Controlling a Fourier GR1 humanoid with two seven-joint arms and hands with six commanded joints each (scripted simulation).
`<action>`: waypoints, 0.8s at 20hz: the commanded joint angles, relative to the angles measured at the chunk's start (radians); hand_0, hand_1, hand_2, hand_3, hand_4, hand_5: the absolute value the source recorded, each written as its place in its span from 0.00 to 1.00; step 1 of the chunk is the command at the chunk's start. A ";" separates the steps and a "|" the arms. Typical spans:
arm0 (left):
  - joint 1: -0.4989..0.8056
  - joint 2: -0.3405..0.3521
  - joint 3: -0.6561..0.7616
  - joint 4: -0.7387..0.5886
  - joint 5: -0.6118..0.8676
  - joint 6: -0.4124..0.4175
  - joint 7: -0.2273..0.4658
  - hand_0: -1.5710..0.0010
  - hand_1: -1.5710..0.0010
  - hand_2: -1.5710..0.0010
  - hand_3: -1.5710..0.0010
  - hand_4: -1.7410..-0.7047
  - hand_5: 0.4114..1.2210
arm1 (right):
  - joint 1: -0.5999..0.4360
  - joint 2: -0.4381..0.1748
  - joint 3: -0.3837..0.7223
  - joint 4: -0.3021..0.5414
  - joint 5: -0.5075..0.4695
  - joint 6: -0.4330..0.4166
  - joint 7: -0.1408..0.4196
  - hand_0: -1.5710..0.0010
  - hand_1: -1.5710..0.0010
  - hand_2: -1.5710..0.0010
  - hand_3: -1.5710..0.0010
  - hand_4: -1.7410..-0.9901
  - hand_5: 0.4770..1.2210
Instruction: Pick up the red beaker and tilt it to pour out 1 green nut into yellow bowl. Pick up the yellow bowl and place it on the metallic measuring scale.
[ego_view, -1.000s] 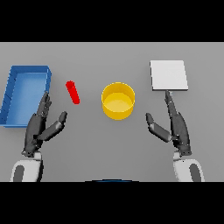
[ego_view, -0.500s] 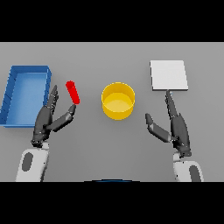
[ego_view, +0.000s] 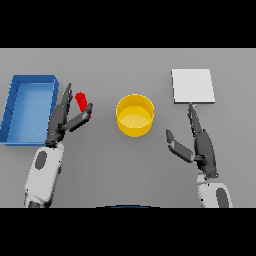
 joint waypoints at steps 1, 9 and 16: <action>-0.015 0.002 0.006 0.027 0.000 0.000 -0.019 1.00 1.00 1.00 1.00 0.54 0.27 | 0.001 -0.006 -0.004 -0.005 -0.003 0.001 -0.001 1.00 1.00 1.00 1.00 0.66 0.26; -0.171 -0.011 0.023 0.247 -0.052 0.058 -0.112 1.00 1.00 1.00 1.00 0.46 0.32 | 0.012 -0.010 -0.007 -0.023 -0.016 0.012 -0.002 1.00 1.00 1.00 1.00 0.63 0.29; -0.258 -0.035 0.076 0.397 -0.046 0.128 -0.219 0.79 0.77 0.77 0.86 0.37 0.44 | 0.014 -0.018 -0.009 -0.031 -0.011 0.009 -0.013 1.00 1.00 1.00 1.00 0.65 0.29</action>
